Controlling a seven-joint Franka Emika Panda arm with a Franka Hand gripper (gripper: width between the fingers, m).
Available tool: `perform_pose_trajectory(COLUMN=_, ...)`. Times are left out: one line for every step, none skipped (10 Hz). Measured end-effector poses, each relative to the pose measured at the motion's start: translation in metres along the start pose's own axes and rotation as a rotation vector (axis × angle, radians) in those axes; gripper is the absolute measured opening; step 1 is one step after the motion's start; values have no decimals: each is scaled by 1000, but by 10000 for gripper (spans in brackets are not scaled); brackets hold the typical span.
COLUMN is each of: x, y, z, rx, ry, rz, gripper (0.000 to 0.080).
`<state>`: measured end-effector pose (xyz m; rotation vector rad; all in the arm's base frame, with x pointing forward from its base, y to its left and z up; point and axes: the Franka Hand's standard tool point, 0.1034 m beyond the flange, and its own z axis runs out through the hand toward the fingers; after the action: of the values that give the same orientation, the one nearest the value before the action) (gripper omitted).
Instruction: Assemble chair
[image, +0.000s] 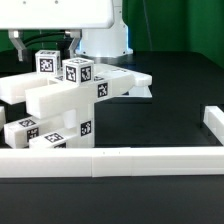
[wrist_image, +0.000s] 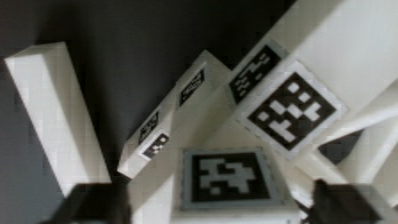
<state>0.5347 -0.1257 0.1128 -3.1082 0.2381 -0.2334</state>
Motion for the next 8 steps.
perform_pose_trajectory(x=0, y=0, z=0, rx=0, ry=0, rz=0, gripper=390)
perform_pose_trajectory(x=0, y=0, z=0, rx=0, ry=0, rz=0, gripper=284)
perform_pose_trajectory(x=0, y=0, z=0, rx=0, ry=0, rz=4, gripper=284)
perform_pose_trajectory(x=0, y=0, z=0, rx=1, ry=0, rz=38, gripper=284)
perform_pose_trajectory(x=0, y=1, z=0, rx=2, ry=1, rz=79, gripper=284)
perform_pose_trajectory(x=0, y=0, z=0, rx=4, ry=3, rz=208, gripper=284)
perform_pose_trajectory(x=0, y=1, z=0, rx=3, ry=7, rz=360, gripper=284)
perform_pose_trajectory(x=0, y=2, z=0, rx=2, ry=7, rz=453, gripper=284)
